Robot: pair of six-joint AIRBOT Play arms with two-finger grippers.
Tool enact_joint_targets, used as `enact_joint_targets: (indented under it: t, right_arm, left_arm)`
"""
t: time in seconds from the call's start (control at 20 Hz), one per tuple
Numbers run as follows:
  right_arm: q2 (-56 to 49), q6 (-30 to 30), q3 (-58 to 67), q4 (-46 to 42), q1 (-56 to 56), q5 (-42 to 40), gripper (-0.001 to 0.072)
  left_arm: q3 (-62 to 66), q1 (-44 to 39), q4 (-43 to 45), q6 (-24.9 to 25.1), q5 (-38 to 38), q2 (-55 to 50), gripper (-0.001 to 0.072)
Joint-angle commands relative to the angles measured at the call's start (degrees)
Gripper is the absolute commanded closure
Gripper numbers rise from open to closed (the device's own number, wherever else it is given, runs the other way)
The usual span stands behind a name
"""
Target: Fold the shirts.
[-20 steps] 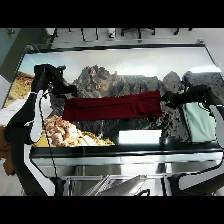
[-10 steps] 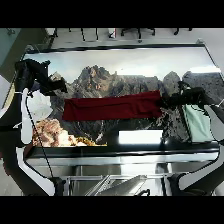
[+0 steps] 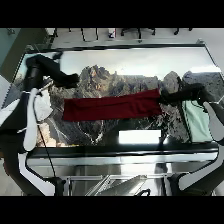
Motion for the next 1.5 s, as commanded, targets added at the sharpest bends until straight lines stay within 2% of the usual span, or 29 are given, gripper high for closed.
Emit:
enact_joint_targets:
  t: [0.0, 0.1, 0.15, 0.35, 0.45, 0.55, 0.7, 0.8, 0.95, 1.0, 1.2, 1.3, 1.45]
  right_arm:
    - [4.9, 0.1, 4.5, 1.2, 0.1, -7.0, 0.0695]
    - [8.9, 0.6, 8.5, 2.1, 0.2, -10.7, 0.0694]
    - [10.8, 1.7, 10.6, 2.3, 0.2, -11.8, 0.0694]
    - [16.4, 5.5, 19.5, 3.3, 1.1, -16.9, 0.0694]
    - [18.1, 7.1, 21.8, 3.4, 2.3, -18.1, 0.0694]
    - [19.1, 7.9, 22.0, 3.3, 3.5, -18.4, 0.0694]
    - [19.0, 9.4, 22.0, 2.9, 5.0, -21.7, 0.0694]
    - [19.0, 9.4, 22.0, 2.6, 6.0, -22.3, 0.0694]
    - [19.0, 10.4, 21.7, 1.6, 6.9, -22.3, 0.0694]
    - [18.9, 10.9, 21.5, 1.6, 7.0, -22.3, 0.0694]
    - [18.6, 11.7, 21.0, 1.8, 8.5, -21.6, 0.0694]
    - [18.4, 13.0, 21.0, 1.9, 11.6, -18.2, 0.0694]
    - [16.0, 13.2, 21.0, 2.0, 22.3, -7.3, 0.0693]
  left_arm:
    - [-7.9, -10.5, -0.5, 0.4, -14.9, 0.0, 0.0689]
    - [-11.6, -17.2, -0.5, 0.3, -23.3, -1.7, 0.0689]
    - [-11.5, -20.0, -0.5, 0.3, -25.2, -3.4, 0.0689]
    - [-2.6, -28.2, -0.5, -0.3, -23.8, -13.3, 0.0689]
    - [3.1, -30.4, -0.6, -2.9, -23.3, -17.7, 0.0690]
    - [7.7, -31.1, -5.7, -3.5, -23.4, -20.8, 0.0690]
    - [4.7, -30.7, -12.8, -3.5, -27.5, -20.3, 0.0689]
    - [2.8, -29.7, -13.6, -3.5, -25.3, -19.6, 0.0689]
    - [6.5, -26.6, -13.8, -3.3, -14.0, -19.3, 0.0689]
    - [7.5, -25.0, -13.8, -1.8, -9.6, -18.3, 0.0689]
    - [3.0, -12.9, -11.9, 1.7, 4.0, -5.0, 0.0690]
    - [1.1, -4.9, -6.6, 1.6, 8.5, 3.9, 0.0690]
    - [-2.3, 7.1, -3.2, 1.6, 10.4, 17.4, 0.0690]
